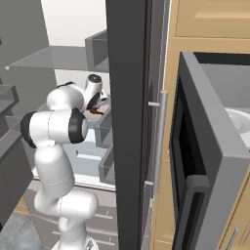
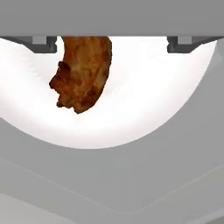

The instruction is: Transport the chicken drumstick from the fridge to the microwave and turn on the microwave.

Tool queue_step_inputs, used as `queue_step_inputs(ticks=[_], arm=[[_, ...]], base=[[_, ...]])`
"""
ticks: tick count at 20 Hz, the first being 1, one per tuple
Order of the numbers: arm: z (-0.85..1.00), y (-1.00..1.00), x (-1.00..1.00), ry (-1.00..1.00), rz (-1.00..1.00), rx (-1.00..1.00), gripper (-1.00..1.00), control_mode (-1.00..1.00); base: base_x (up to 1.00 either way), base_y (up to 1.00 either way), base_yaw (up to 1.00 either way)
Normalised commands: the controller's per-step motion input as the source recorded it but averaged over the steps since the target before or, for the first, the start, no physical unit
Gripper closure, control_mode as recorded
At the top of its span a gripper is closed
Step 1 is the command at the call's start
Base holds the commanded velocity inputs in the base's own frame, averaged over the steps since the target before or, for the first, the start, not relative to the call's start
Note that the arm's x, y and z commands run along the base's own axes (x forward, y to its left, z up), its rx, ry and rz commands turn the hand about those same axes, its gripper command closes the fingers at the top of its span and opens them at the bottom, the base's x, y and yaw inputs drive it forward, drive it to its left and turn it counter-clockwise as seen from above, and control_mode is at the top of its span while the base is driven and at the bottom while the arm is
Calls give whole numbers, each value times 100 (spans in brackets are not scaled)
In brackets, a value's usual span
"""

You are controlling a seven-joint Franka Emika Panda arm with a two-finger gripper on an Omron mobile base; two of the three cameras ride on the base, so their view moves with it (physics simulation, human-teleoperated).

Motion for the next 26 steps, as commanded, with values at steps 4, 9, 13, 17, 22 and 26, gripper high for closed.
queue_step_inputs(ticks=[4,9,13,17,22,26], arm=[[-11,0,42,5,0,0,-100,-100],[-15,0,39,3,0,0,-100,-100],[-31,3,11,3,0,0,-100,-100],[-42,9,0,4,-1,0,-100,-100],[-45,11,-5,0,-5,0,100,-100],[-72,0,-39,-1,-14,0,100,-100]], base=[[0,0,0],[0,0,0],[0,0,0],[0,0,0],[0,0,0],[0,0,0]])
